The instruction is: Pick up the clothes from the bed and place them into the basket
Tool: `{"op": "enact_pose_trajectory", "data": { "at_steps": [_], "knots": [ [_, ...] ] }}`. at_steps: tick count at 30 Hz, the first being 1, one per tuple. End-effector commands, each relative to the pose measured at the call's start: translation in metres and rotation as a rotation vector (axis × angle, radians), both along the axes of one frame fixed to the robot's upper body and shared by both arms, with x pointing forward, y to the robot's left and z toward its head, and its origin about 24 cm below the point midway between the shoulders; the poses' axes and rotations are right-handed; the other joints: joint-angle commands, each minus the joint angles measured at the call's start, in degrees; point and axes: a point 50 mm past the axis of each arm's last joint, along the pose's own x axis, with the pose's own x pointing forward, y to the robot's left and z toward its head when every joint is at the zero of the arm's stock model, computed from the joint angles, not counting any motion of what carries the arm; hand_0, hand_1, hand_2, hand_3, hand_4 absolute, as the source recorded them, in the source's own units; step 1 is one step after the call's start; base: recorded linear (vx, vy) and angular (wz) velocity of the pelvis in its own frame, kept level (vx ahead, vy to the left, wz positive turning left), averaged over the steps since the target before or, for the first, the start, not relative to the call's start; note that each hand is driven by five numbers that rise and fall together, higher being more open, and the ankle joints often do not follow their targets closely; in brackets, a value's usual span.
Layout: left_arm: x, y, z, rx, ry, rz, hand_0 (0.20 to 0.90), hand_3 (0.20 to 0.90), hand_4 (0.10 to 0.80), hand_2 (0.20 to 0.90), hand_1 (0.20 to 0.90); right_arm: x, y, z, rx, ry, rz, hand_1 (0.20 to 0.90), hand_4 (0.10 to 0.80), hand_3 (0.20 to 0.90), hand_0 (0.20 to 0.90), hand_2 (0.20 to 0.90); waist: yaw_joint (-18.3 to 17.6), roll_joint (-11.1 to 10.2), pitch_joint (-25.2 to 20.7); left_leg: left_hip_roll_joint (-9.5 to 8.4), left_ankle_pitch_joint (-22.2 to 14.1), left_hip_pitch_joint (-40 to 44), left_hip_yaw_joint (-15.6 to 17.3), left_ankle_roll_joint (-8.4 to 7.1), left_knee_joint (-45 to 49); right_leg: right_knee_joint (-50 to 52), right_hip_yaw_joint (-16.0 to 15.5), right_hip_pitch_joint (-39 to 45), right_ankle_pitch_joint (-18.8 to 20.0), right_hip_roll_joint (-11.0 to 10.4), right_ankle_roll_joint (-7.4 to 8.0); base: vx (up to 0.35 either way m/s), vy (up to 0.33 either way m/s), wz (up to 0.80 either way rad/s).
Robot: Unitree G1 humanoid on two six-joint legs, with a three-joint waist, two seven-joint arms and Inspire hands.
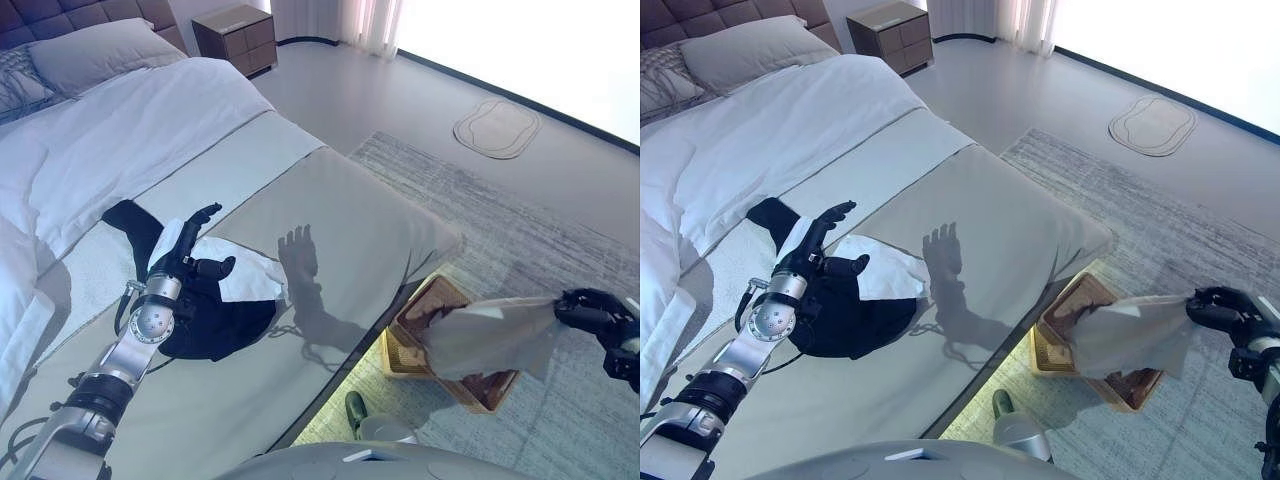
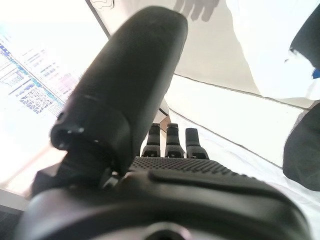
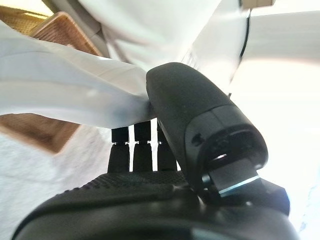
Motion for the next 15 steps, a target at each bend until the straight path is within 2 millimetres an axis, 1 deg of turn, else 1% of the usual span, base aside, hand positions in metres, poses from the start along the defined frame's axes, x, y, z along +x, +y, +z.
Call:
{"op": "enact_pose_trajectory", "data": {
  "at_steps": [1,5,6,7,12,15],
  "knots": [
    [0.031,-0.007,0.068,0.02,-0.277,-0.06,0.9,0.9,0.8,0.9,0.9,0.025,-0.02,0.055,-0.131,-0.233,-0.025,0.3,0.1,0.2,0.3,0.3,1.1,1.0,-1.8,1.45,-4.9,2.5,-2.8,-0.32,2.6,6.2,-1.9,-0.8,-2.8,1.4,1.59,-0.036,-0.033,0.03],
    [0.033,-0.012,0.071,0.023,-0.277,-0.082,0.9,0.9,0.8,0.9,0.9,0.021,-0.018,0.04,-0.092,-0.185,-0.032,0.3,0.1,0.2,0.3,0.3,1.5,1.3,-1.4,1.45,-5.0,2.4,-2.8,-0.36,2.7,6.1,-2.2,-0.9,-2.8,1.3,1.54,-0.028,-0.025,0.01],
    [0.034,-0.013,0.071,0.023,-0.277,-0.083,0.9,0.9,0.8,0.9,0.9,0.021,-0.018,0.039,-0.093,-0.178,-0.036,0.629,0.484,0.584,0.629,0.629,1.5,1.3,-1.4,1.43,-5.0,2.4,-2.9,-0.36,2.8,6.1,-2.2,-0.8,-2.8,1.3,1.51,0.0,0.0,0.0],
    [0.034,-0.013,0.071,0.023,-0.277,-0.088,0.9,0.9,0.8,0.9,0.9,0.019,-0.019,0.035,-0.084,-0.161,-0.049,0.9,0.8,0.9,0.9,0.9,1.7,1.4,-1.4,1.45,-5.0,2.5,-3.0,-0.4,2.7,5.9,-2.4,-0.7,-2.8,1.2,1.52,0.0,0.0,0.0],
    [0.034,-0.014,0.072,0.025,-0.274,-0.095,0.9,0.9,0.8,0.9,0.9,0.02,-0.018,0.032,-0.087,-0.163,-0.052,0.9,0.8,0.9,0.9,0.9,2.1,1.8,-1.2,1.52,-4.9,2.7,-3.1,-0.55,2.5,5.7,-2.7,-0.3,-2.9,1.1,1.43,-0.007,-0.009,0.03],
    [0.034,-0.014,0.072,0.025,-0.274,-0.095,0.9,0.9,0.8,0.9,0.9,0.024,-0.016,0.034,-0.089,-0.173,-0.04,0.9,0.8,0.9,0.9,0.9,2.3,1.8,-1.0,1.5,-4.8,2.6,-3.3,-0.6,2.5,5.6,-2.9,-0.3,-2.9,1.0,1.39,-0.021,-0.008,0.08]
  ]
}}
